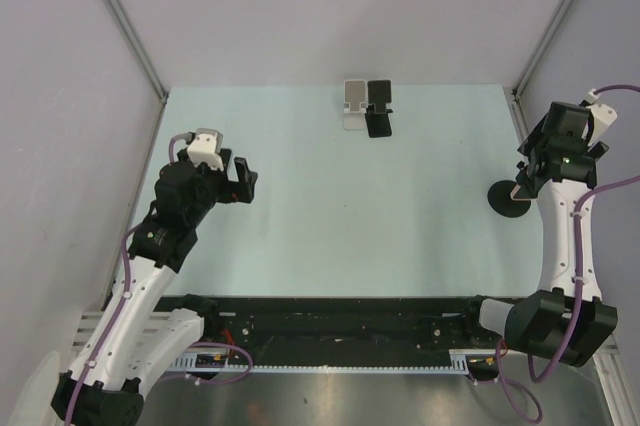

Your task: Remove the phone from the phone stand

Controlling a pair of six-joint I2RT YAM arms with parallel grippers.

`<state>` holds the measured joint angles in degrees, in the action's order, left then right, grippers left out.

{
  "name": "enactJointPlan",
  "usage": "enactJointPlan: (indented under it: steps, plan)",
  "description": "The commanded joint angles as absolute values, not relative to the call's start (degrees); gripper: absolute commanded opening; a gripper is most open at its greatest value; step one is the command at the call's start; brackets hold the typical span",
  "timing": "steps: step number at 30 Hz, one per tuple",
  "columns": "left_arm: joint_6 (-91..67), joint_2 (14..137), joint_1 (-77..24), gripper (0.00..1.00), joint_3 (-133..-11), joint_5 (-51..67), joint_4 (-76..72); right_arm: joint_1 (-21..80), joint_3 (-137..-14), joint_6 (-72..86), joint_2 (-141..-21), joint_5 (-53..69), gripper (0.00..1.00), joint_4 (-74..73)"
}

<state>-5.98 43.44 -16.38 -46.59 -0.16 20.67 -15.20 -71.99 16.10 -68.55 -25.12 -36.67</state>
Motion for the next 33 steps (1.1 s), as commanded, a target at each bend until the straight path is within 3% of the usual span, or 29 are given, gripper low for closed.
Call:
enactJointPlan:
  steps: [1,12,21,26,33]
  plan:
    - [-5.54,42.45,-16.87,1.0,-46.32,0.7,19.16,-14.68,-71.72,20.13,-69.17,-29.09,0.72,-40.26]
    - [-5.45,42.63,-16.96,1.0,-46.14,0.88,19.16,-16.17,-71.72,21.09,-71.89,-25.76,0.42,-38.41]
    - [-5.27,43.59,-16.87,1.0,-46.23,2.28,19.07,-10.03,-71.72,16.18,-69.0,-26.72,0.0,-36.21]
    - [-5.1,44.56,-16.87,1.0,-46.23,3.25,19.16,-2.13,-71.81,12.58,-66.54,-24.79,0.0,-32.53]
    - [-3.87,45.7,-16.96,1.0,-46.14,5.97,18.55,20.77,-71.81,8.0,-67.06,-20.12,0.0,-26.2]
